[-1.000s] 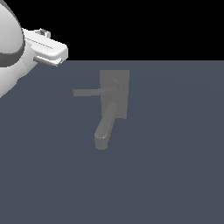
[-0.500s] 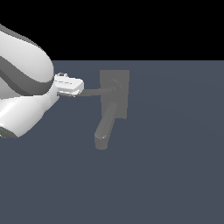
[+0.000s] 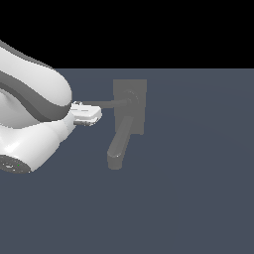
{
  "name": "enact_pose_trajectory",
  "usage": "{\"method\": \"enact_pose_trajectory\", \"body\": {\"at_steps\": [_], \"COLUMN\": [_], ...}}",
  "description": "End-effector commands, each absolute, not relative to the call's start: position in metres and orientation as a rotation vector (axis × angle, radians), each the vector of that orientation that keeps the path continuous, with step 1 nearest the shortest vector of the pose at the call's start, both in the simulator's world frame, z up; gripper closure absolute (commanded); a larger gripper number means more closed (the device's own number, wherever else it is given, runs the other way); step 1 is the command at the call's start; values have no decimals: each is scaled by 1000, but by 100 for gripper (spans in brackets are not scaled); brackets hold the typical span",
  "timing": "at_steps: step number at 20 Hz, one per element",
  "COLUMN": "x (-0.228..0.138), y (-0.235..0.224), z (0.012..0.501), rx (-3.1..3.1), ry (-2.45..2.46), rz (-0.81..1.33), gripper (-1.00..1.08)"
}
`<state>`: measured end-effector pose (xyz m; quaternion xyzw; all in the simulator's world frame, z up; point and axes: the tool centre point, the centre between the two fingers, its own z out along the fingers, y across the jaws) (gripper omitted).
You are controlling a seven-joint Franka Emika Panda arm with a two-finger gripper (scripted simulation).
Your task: Turn on the faucet by rotating a designated handle.
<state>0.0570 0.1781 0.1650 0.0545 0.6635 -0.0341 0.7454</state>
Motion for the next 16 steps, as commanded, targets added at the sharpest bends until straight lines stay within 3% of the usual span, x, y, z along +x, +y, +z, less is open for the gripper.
{"method": "enact_pose_trajectory", "body": {"at_steps": [1, 10, 16], "x": [54, 49, 54], "y": [182, 189, 169], "z": [153, 137, 137], "rx": [111, 102, 94], "ry": [1480, 1518, 1515], "rz": [-62, -39, -98], "gripper": [108, 108, 108]}}
